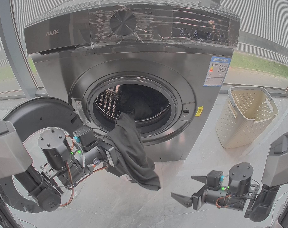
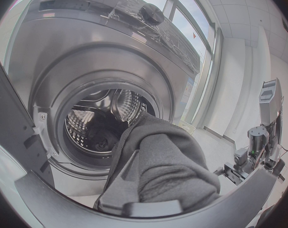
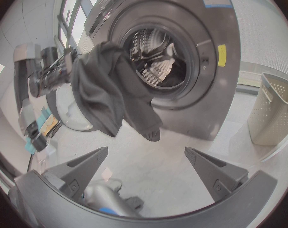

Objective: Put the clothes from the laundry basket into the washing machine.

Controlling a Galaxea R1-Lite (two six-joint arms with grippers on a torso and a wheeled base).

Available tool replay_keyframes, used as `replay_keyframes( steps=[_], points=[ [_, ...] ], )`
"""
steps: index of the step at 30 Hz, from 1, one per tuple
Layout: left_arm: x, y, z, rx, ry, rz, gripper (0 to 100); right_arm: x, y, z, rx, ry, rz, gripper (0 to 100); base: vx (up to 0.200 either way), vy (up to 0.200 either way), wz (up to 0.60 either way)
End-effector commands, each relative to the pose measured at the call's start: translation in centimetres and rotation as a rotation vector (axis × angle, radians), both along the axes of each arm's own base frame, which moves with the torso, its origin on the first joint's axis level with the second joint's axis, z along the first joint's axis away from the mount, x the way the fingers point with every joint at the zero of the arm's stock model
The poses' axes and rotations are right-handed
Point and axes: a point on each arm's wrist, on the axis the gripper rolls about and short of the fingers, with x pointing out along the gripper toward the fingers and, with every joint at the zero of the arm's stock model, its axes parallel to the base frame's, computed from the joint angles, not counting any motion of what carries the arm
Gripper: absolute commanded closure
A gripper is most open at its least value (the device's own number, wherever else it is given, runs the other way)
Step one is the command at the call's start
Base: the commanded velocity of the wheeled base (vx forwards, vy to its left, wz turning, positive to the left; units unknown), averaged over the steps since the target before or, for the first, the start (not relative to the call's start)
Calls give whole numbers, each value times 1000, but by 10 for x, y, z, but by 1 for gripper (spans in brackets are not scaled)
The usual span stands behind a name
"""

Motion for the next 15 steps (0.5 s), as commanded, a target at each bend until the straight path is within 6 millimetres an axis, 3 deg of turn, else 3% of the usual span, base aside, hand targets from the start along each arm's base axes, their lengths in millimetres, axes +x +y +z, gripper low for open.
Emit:
replay_keyframes(
  steps=[1, 4, 12, 15],
  points=[
    [-7, 10, 12, -18, -34, 20, 100, -35, -6, -5, -62, 70, 138, 0, 0, 0, 0],
    [-11, 13, 8, -6, -16, 39, 100, -34, -5, -4, -55, 60, 136, 0, 0, 0, 0],
    [-12, 15, 9, 3, -20, 144, 100, 6, -10, 10, 18, -39, -34, 0, 0, 0, 0],
    [-12, 16, 5, 13, -9, 163, 100, 11, -9, 14, 38, -59, -48, 0, 0, 0, 0]
  ],
)
